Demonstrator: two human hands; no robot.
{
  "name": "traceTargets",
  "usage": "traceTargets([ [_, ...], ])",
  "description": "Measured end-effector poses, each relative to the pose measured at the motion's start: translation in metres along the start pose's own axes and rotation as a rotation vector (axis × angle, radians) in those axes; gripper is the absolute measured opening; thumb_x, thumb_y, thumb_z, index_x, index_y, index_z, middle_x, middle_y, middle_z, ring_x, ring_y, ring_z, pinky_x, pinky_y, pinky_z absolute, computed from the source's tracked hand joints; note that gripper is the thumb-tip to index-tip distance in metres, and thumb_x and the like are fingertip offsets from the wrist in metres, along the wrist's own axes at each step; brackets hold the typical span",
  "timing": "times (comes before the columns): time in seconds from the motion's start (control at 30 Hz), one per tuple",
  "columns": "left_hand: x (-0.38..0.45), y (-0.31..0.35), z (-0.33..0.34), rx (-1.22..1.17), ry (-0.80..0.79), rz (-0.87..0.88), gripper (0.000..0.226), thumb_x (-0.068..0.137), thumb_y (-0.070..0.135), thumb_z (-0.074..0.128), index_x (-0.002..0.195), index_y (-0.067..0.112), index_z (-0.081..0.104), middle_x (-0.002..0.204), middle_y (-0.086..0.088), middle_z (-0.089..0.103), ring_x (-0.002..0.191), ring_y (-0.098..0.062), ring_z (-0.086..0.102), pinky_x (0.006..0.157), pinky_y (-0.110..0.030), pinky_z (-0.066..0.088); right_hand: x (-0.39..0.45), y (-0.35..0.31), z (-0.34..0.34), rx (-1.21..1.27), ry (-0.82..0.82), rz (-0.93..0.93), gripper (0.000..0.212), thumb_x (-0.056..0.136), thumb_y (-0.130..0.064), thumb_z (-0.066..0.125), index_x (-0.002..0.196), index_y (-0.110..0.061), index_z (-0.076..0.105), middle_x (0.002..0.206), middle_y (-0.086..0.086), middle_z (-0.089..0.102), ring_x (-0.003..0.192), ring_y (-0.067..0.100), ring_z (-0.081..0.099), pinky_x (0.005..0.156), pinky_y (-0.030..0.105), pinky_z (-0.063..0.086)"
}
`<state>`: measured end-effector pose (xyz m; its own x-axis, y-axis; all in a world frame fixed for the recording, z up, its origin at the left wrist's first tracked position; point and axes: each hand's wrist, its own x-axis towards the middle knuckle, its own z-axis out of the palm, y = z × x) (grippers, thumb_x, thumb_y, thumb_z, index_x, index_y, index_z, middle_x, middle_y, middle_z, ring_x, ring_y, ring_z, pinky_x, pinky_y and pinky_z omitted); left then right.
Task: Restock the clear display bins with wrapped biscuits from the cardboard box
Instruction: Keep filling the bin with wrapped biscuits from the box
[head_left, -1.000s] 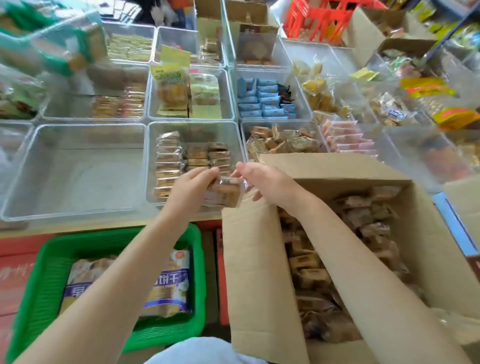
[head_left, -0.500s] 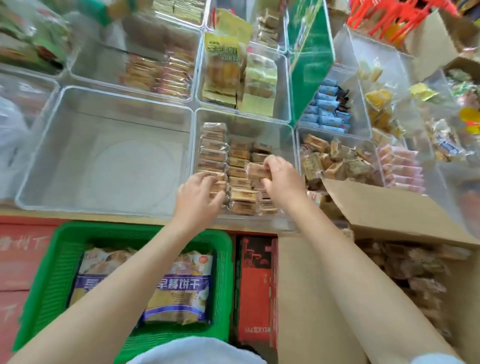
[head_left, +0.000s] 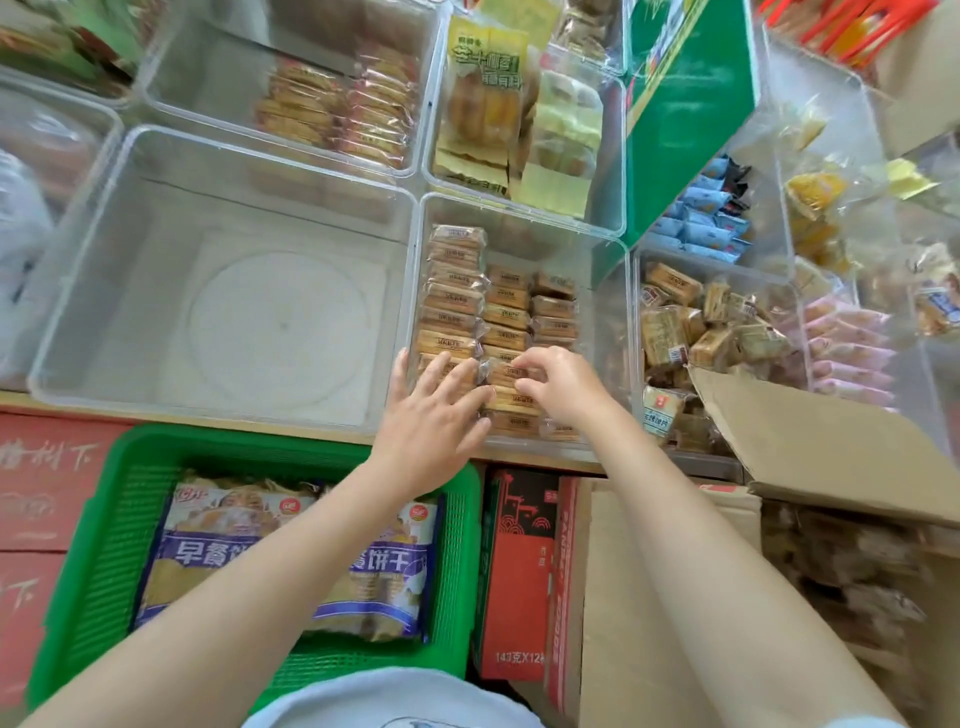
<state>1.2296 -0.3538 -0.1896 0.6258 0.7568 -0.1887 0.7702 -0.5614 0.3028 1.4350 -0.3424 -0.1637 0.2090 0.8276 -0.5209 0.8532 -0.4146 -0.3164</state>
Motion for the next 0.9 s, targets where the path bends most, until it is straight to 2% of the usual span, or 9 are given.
traceTargets([
  [0.1,0.000,0.001,0.000,0.058,-0.035,0.015,0.059,0.102,0.063,0.011,0.157,0.044,0.023,0.167,0.005,0.019,0.155,-0.025,0.012,0.117,-0.065,-0.011,-0.002,0.012,0.011,0.098,-0.041,0.033,0.035,0.100,-0.036,0.057,0.135,-0.041,0.059,0.133,0.004,0.055,0.114,0.020,0.058,0.096,0.033,0.048],
  [0.17,-0.001,0.001,-0.001,0.086,-0.042,0.040,0.059,0.100,0.065,0.006,0.156,0.049,0.017,0.168,0.005,0.017,0.156,-0.026,0.011,0.115,-0.067,-0.014,-0.002,0.015,0.015,0.123,-0.052,0.041,0.040,0.101,-0.042,0.053,0.141,-0.043,0.052,0.133,0.006,0.051,0.110,0.020,0.056,0.084,0.024,0.047],
  [0.23,-0.001,0.001,-0.003,0.093,-0.074,0.073,0.060,0.098,0.068,0.004,0.152,0.053,0.025,0.169,0.005,0.012,0.156,-0.028,0.007,0.114,-0.068,-0.015,-0.004,0.016,0.015,0.129,-0.074,0.050,0.047,0.099,-0.047,0.056,0.145,-0.044,0.047,0.129,0.004,0.045,0.107,0.018,0.051,0.074,0.020,0.041],
  [0.4,-0.004,-0.005,-0.005,0.100,-0.074,0.171,0.068,0.091,0.074,0.003,0.141,0.056,0.045,0.168,0.002,0.018,0.156,-0.029,0.008,0.117,-0.066,-0.011,-0.005,0.022,0.014,0.177,-0.085,0.060,0.056,0.095,-0.042,0.066,0.146,-0.047,0.044,0.131,0.005,0.043,0.119,0.020,0.049,0.088,0.027,0.039],
  [0.53,-0.002,-0.001,-0.006,0.067,-0.101,0.124,0.060,0.097,0.070,0.013,0.127,0.048,0.061,0.168,0.001,0.016,0.156,-0.028,0.005,0.120,-0.061,-0.010,-0.005,0.015,0.021,0.150,-0.024,0.068,0.056,0.098,-0.040,0.062,0.149,-0.046,0.040,0.135,0.006,0.044,0.109,0.020,0.051,0.073,0.021,0.042],
  [0.63,0.000,0.001,-0.005,0.055,-0.106,0.099,0.060,0.098,0.070,0.016,0.123,0.045,0.064,0.169,0.001,0.013,0.156,-0.026,0.004,0.121,-0.059,-0.007,-0.008,0.011,0.023,-0.009,-0.053,0.041,0.058,0.103,-0.044,0.050,0.155,-0.047,0.024,0.156,0.009,0.032,0.133,0.031,0.046,0.096,0.035,0.047],
  [0.77,-0.007,-0.002,-0.005,-0.110,-0.057,0.079,0.070,0.092,0.070,0.010,0.125,0.041,0.065,0.166,0.000,0.025,0.155,-0.023,0.011,0.124,-0.052,-0.001,-0.025,0.006,0.011,-0.218,-0.101,0.011,0.061,0.105,-0.048,0.039,0.158,-0.047,0.007,0.166,0.007,0.016,0.149,0.032,0.025,0.115,0.049,0.032],
  [0.83,-0.015,0.004,-0.011,-0.272,-0.016,0.038,0.062,0.095,0.064,0.022,0.126,0.034,0.067,0.161,-0.003,0.035,0.152,-0.023,0.021,0.123,-0.047,0.008,-0.040,0.002,0.000,-0.154,-0.015,-0.039,0.061,0.105,-0.042,0.042,0.159,-0.042,0.013,0.164,0.005,0.022,0.146,0.028,0.029,0.116,0.050,0.033],
  [0.9,-0.025,0.020,-0.020,-0.361,0.047,0.039,0.039,0.101,0.048,0.045,0.122,0.026,0.070,0.149,-0.004,0.049,0.142,-0.025,0.037,0.119,-0.046,0.023,-0.065,0.000,-0.014,0.072,0.163,-0.143,0.051,0.105,-0.031,0.046,0.155,-0.031,0.035,0.150,0.004,0.042,0.130,0.022,0.047,0.107,0.046,0.045],
])
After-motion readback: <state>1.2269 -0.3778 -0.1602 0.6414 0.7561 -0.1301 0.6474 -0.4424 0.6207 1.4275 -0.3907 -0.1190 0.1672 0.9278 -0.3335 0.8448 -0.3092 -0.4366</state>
